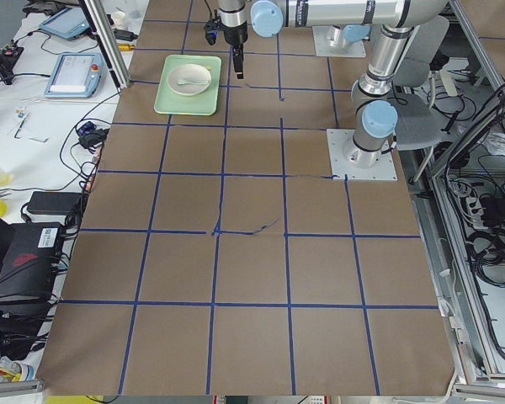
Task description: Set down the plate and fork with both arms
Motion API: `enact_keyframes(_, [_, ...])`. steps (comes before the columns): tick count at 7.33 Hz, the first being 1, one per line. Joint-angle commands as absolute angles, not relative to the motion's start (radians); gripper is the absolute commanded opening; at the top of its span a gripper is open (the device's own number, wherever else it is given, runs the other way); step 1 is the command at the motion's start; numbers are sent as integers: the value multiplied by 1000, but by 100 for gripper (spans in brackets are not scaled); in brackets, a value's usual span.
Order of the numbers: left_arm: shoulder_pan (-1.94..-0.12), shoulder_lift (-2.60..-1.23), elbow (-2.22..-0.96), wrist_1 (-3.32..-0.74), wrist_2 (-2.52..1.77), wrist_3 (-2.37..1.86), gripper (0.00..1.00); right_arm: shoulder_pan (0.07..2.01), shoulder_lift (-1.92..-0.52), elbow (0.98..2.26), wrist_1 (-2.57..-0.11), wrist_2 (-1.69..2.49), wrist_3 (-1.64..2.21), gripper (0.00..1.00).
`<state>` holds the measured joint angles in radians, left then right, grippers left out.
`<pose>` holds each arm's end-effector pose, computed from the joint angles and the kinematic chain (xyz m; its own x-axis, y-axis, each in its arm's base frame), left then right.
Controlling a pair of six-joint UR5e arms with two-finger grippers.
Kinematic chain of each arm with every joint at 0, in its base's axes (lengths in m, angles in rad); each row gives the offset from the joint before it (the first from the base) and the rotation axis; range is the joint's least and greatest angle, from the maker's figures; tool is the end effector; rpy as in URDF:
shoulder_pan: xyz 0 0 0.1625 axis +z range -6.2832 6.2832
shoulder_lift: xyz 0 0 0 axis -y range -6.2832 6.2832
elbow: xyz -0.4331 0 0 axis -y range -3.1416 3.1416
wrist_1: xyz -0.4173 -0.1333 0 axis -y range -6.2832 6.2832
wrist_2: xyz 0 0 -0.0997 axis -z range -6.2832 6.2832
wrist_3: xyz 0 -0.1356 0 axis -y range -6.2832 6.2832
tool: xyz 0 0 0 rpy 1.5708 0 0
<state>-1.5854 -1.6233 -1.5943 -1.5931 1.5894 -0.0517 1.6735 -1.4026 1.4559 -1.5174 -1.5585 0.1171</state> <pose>-0.1384 -0.5228 0.4186 -0.9991 -0.0350 -0.0236 -0.0371 0.9946 0.0971 0.1931 -0.5570 0.4218 -0.9999 0.0150 0.0003 0.0150 0.9941 0.1072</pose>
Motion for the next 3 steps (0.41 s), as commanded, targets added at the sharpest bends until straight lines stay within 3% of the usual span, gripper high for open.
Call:
enact_keyframes(1, [-1586, -1623, -1597, -1591, 1592, -55, 100, 1674, -1411, 1457, -1510, -1557, 121, 100])
enact_keyframes(3, [-1586, -1629, -1601, -1588, 1592, -55, 100, 1674, -1411, 1457, -1508, -1554, 123, 100])
